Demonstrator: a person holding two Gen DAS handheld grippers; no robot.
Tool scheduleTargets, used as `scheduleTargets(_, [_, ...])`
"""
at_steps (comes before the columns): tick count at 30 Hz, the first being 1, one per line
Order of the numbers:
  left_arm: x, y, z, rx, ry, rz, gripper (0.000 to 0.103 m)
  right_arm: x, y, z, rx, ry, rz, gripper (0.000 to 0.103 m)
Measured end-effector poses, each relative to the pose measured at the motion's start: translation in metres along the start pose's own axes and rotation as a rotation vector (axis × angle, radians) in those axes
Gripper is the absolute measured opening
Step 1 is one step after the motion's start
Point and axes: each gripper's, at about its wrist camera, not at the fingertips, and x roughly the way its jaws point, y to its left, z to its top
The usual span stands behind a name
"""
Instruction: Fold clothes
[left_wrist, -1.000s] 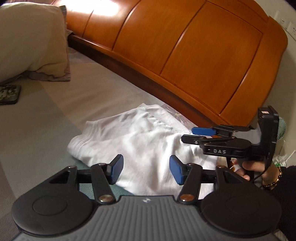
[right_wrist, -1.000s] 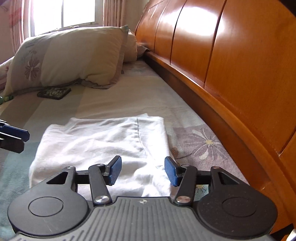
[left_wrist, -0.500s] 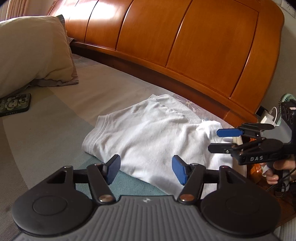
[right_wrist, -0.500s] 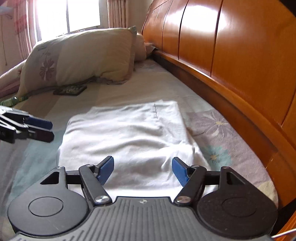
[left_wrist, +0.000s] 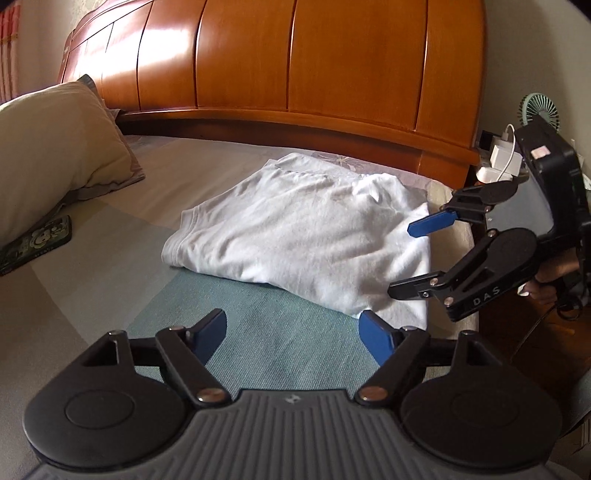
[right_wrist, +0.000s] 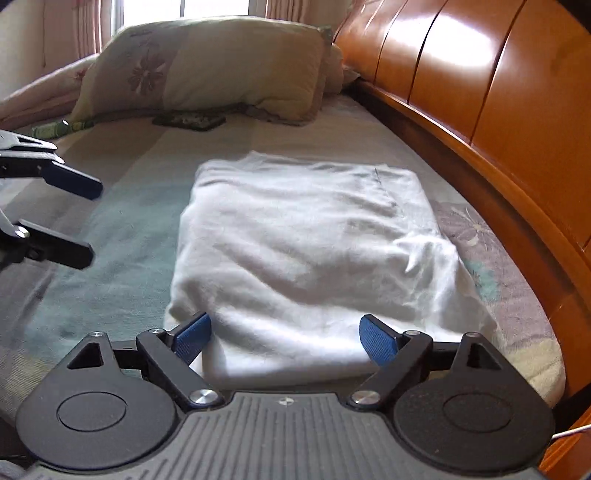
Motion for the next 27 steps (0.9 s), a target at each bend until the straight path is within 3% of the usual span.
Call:
scheduleTargets(5, [-0.007,0.002,-0.004,0.017,0.012,-0.004,0.080,-0.016,-0.040,0.019,0.142,-0.164,-0.003,0.089])
scheduleTargets(12, [-0.008,-0.003,-0.003,0.039,-0.014,-0.032,0.082,0.028,-0.100,0.018,0.323,-0.076,-0.099,0.089])
scheduleTargets(14, [-0.007,-0.002,-0.005,0.051,-0.005,-0.017,0.082,0.021,-0.102,0.018,0.332,-0.080,-0.114,0.089])
scheduleTargets(16, [-0.008,0.001,-0.007,0.058,-0.001,0.006,0.082,0.005,-0.095,0.025,0.314,-0.142,-0.116,0.089])
scheduleTargets(19, [-0.011,0.006,-0.009,0.047,-0.005,0.026,0.083,-0.003,-0.075,0.045,0.270,-0.197,-0.036,0.089])
scheduleTargets(22, [-0.013,0.011,-0.010,0.006,-0.007,0.020,0.083,0.022,-0.058,0.055,0.220,-0.146,-0.010,0.089])
scheduleTargets(24, [-0.016,0.014,-0.011,-0.043,0.007,0.006,0.083,0.044,-0.061,0.053,0.254,-0.106,-0.053,0.089])
scheduleTargets(27, [-0.023,0.019,-0.015,-0.058,0.006,0.010,0.083,0.056,-0.072,0.054,0.323,-0.099,-0.048,0.087])
